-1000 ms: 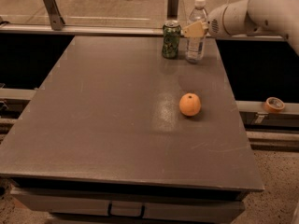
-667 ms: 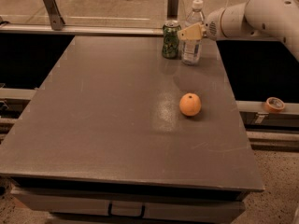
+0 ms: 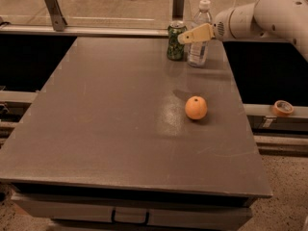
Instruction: Move blue plastic bottle near green can
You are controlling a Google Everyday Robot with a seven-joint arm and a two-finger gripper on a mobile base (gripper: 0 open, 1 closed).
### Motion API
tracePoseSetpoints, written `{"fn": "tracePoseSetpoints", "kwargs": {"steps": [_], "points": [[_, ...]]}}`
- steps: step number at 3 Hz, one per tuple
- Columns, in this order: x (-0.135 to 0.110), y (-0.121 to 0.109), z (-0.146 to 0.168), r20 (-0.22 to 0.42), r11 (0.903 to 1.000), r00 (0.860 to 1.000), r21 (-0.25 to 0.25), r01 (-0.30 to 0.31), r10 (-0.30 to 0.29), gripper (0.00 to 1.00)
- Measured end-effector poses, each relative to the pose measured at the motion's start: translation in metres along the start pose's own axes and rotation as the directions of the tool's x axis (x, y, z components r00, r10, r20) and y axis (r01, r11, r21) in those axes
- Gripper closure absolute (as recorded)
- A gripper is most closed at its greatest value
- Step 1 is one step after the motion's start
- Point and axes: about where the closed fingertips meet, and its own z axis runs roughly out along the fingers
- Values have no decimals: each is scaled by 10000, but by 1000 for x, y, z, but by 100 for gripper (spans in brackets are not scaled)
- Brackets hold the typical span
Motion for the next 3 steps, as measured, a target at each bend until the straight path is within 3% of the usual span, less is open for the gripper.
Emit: {"fn": "tracePoseSetpoints", "kwargs": {"steps": [1,2,3], "points": [[-23,-20,-39,663,9955,9947,575,747,-785,0],[-92,-39,-146,1703,9566,9488,1681,2380,-2660,0],[-184,-21,-244,2871,8788,8393,2764,3889,-4617,0]]}}
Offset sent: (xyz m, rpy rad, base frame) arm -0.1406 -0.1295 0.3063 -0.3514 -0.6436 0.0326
